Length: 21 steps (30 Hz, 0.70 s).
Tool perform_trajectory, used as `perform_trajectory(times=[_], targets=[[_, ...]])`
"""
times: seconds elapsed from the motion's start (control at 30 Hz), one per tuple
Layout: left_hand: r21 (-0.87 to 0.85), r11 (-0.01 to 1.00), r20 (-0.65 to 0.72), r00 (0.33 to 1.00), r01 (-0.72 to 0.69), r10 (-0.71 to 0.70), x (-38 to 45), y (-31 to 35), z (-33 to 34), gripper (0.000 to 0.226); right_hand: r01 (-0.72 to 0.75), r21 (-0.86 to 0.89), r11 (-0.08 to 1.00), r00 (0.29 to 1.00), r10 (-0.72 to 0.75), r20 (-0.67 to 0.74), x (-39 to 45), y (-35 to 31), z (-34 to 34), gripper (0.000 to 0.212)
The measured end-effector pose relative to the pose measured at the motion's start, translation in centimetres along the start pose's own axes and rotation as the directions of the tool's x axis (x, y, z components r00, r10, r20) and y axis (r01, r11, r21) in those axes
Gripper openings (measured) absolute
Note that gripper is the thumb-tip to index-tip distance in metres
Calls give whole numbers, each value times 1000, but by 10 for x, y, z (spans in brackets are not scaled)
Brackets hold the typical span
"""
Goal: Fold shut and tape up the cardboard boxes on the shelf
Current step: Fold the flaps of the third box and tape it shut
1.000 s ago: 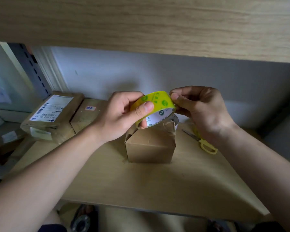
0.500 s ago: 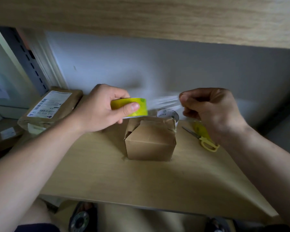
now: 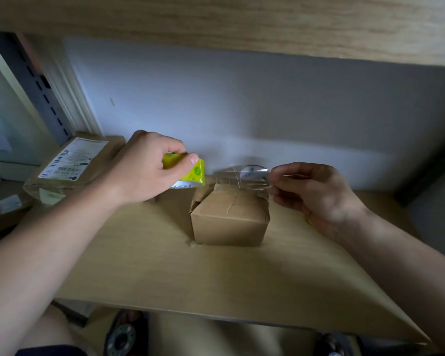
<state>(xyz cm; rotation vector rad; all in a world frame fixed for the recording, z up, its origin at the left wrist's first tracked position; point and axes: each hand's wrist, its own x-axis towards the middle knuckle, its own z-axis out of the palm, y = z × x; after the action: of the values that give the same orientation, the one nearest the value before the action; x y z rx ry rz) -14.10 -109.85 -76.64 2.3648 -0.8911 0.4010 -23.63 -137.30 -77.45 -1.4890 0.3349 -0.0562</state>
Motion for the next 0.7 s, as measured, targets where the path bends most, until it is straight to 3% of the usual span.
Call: perform_trajectory(times=[0.13,0.33,0.7], targets=[[121,992,24,999,20,-23,2,7,0,54,-21,-29,999,1000,21,-2,2,2,1,3],[232,972,66,997,18,-34,11,10,-2,56,-69,-43,997,997,70,15,5,6,0,30],[357,934,236,969,-21,-68,22,12,-1,53,-88,-111,990,996,86,-23,11,10,2,33]])
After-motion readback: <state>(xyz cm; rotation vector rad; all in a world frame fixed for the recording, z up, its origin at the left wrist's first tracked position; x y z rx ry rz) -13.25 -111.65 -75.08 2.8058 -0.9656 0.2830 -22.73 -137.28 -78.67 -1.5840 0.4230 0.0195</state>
